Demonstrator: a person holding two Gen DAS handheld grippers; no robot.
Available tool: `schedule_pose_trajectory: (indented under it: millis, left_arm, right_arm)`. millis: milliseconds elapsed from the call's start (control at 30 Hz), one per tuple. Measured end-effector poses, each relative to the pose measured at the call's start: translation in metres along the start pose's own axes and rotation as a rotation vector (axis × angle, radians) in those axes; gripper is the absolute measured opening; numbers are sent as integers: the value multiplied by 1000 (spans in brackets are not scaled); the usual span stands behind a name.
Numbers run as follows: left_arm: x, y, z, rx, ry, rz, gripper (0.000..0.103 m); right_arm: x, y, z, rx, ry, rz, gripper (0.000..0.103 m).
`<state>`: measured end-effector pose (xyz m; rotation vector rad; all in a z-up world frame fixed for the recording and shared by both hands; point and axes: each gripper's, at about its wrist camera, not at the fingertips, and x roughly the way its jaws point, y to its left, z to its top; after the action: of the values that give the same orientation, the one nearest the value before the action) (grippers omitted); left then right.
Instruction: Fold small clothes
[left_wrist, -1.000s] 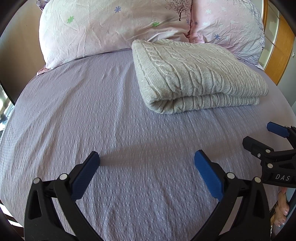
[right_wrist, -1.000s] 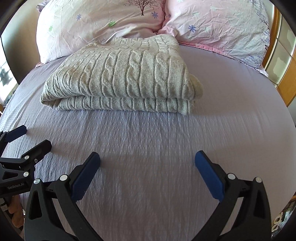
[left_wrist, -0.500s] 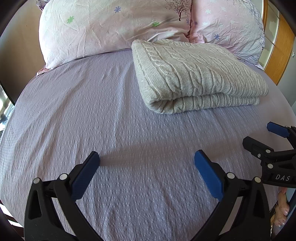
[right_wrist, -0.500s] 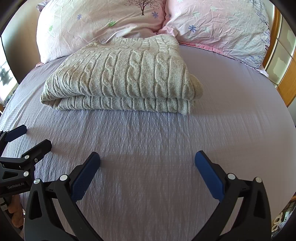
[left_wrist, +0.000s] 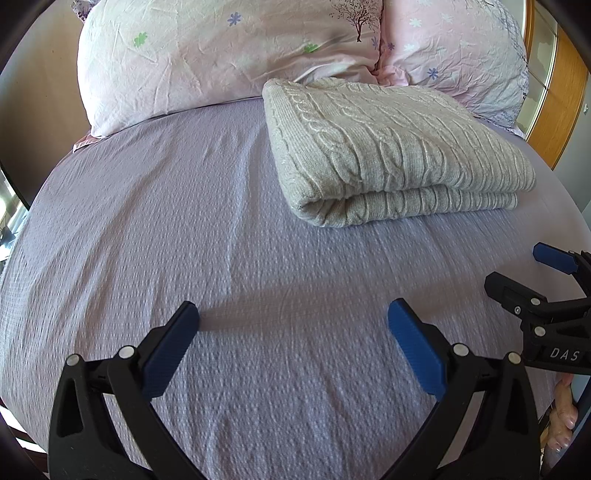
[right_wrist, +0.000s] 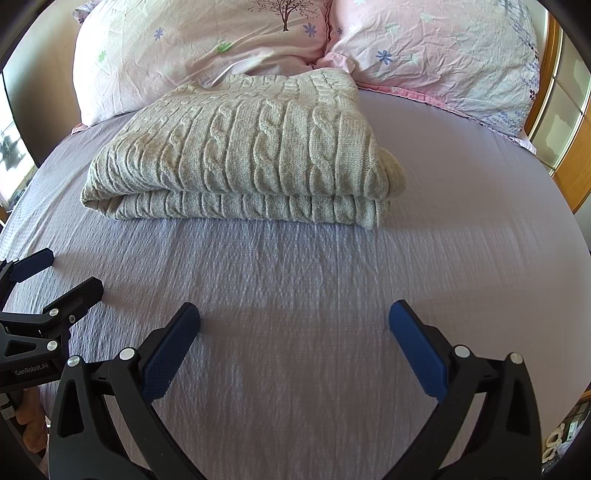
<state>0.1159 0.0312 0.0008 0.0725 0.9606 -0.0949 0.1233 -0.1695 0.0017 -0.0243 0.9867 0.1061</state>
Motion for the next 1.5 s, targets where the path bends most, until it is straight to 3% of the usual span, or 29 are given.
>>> schedule_pose_trajectory:
  millis: [1500]
  left_arm:
    - [2,0,3,-4,17,0,101]
  right_arm:
    - [1,1,0,8,-1,-5,102]
